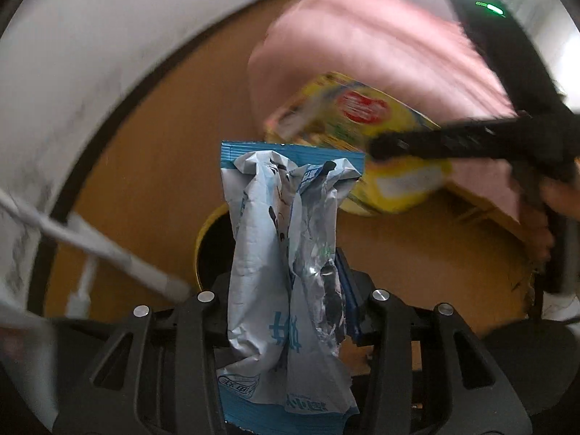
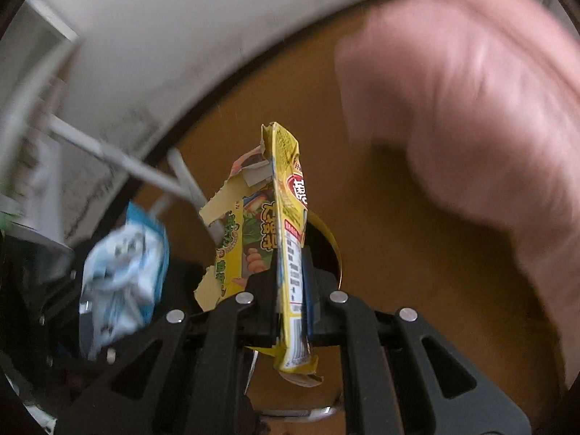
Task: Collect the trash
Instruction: 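Carry both bags over the wastebasket and open both grippers to drop them, then return both grippers to the desk toward the remaining trash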
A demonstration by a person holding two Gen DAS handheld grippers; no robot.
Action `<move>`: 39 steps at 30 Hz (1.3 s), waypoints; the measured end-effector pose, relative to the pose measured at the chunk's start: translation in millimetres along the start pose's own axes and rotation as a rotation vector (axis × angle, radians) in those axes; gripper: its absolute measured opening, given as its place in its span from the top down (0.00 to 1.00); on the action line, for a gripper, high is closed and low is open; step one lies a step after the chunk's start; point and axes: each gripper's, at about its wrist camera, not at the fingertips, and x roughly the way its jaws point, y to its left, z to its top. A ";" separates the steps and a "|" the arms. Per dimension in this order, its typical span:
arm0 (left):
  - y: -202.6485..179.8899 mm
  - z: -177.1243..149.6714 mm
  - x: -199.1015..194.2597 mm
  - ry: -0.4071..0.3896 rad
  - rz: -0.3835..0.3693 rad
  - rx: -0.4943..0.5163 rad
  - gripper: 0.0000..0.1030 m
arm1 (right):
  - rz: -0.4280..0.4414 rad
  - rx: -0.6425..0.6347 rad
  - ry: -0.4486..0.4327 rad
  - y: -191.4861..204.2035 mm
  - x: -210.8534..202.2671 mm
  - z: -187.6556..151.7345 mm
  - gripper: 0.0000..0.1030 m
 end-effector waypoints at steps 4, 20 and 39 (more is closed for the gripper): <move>13.8 0.1 31.1 0.063 -0.002 -0.044 0.60 | 0.009 0.020 0.104 -1.1 47.1 -11.3 0.90; -36.5 9.4 -58.1 -0.314 0.021 0.128 0.07 | -0.410 0.094 -0.352 -13.0 -78.7 -7.0 0.07; 194.1 -216.4 -374.9 -0.688 0.966 -0.847 0.07 | -0.053 -0.353 -0.846 265.5 -181.4 0.4 0.07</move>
